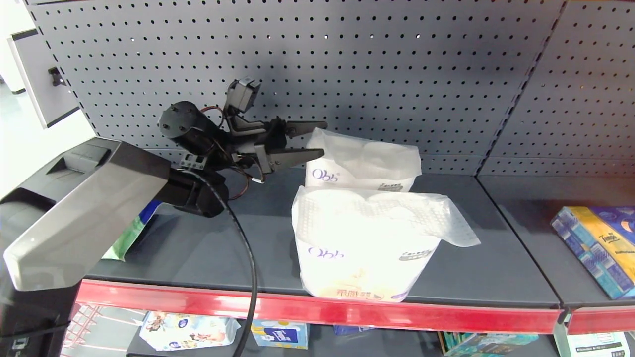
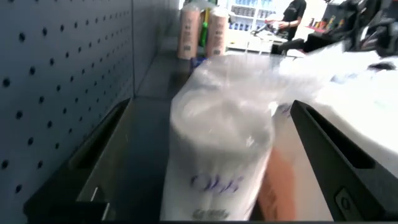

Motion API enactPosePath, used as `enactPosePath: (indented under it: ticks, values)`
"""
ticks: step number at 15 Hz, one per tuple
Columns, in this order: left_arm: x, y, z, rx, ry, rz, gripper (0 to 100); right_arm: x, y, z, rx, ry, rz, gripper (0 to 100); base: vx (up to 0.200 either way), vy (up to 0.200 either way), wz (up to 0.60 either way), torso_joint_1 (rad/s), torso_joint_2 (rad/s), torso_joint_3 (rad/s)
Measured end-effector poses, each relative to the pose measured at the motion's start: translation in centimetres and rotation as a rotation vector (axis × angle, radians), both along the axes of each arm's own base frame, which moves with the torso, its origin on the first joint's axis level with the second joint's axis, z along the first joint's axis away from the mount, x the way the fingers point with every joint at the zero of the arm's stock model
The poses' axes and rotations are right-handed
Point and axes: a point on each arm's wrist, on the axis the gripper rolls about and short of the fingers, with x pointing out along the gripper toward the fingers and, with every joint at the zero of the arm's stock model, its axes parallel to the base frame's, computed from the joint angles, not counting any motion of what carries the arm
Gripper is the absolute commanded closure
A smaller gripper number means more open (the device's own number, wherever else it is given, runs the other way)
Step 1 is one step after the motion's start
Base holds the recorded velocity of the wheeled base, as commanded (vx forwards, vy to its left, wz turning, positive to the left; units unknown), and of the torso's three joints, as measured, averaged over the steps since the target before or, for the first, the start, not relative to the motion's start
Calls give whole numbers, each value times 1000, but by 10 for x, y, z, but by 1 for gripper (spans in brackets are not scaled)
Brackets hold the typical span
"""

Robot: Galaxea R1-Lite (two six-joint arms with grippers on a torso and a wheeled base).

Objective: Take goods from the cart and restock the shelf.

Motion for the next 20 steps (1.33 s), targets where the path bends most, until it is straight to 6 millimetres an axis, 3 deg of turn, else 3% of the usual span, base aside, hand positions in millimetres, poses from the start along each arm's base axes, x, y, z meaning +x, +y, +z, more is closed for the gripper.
enactPosePath:
  ticks: [8,13,17,20]
  values:
    - [-12,22,39,-31,-32,28,0,5,0,-3,1,26,5,0,0,0,0,0,0,0]
    - [-11,32,50,-30,-26,51,0,7,0,-2,1,33,6,0,0,0,0,0,0,0]
    - [-22,38,72,-43,162,56,0,9,0,1,-29,32,7,0,0,0,0,0,0,0]
    - [-33,42,82,-48,197,57,0,10,0,4,-58,26,9,0,0,0,0,0,0,0]
